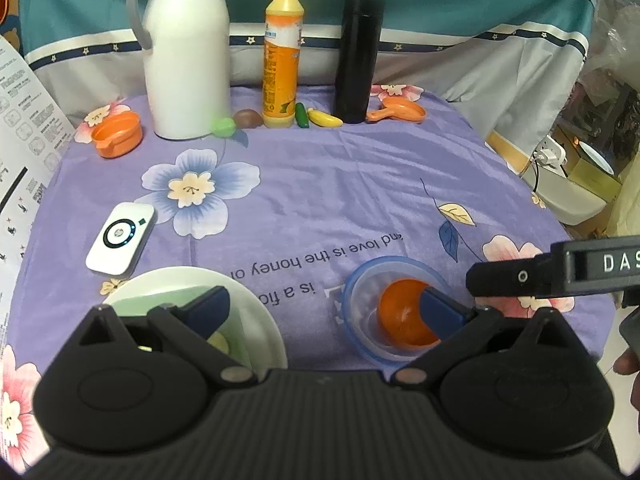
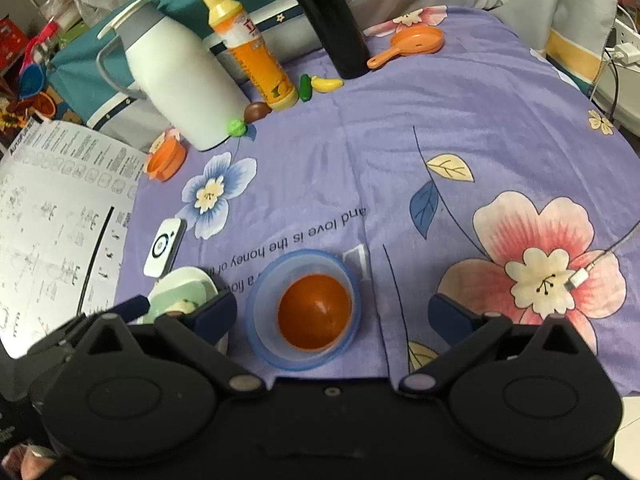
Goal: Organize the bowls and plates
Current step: 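Lower the orange bowl into the clear bowl and open both tools, then grasp the blue bowl rim with both tools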
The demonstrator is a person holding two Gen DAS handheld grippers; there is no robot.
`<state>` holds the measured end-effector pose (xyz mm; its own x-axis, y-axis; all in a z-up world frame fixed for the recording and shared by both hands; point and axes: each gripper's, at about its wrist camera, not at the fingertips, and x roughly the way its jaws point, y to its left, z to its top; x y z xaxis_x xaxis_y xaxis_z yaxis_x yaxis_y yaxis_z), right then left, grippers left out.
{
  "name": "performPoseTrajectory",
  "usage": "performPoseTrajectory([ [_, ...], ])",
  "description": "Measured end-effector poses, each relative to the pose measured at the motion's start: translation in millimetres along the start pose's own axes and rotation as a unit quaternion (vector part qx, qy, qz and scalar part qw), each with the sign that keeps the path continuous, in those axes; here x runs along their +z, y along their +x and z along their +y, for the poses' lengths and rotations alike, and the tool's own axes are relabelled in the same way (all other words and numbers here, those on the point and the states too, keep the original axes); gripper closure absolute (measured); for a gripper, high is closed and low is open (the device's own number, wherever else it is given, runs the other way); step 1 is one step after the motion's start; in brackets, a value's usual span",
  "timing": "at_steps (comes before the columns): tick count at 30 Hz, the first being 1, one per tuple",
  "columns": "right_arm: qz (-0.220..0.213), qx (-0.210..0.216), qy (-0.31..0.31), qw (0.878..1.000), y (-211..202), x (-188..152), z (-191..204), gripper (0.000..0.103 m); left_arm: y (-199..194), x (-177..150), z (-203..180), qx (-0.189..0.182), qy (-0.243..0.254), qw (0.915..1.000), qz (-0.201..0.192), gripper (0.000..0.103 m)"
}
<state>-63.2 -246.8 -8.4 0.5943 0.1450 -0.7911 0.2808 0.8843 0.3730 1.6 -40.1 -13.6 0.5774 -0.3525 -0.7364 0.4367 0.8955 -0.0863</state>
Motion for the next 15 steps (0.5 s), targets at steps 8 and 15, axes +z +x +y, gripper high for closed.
performPoseTrajectory([
  [8,-0.015,-0.018,-0.03,0.999,-0.7,-13.7,5.9,0.0,-0.8,-14.3,1.3,-0.004,0.009,0.9999,-0.012,0.0],
  [15,-0.012,-0.017,-0.023,1.0,8.9,-13.8,1.9,0.0,12.5,-17.4,-10.0,-0.003,0.026,0.9996,-0.002,0.0],
])
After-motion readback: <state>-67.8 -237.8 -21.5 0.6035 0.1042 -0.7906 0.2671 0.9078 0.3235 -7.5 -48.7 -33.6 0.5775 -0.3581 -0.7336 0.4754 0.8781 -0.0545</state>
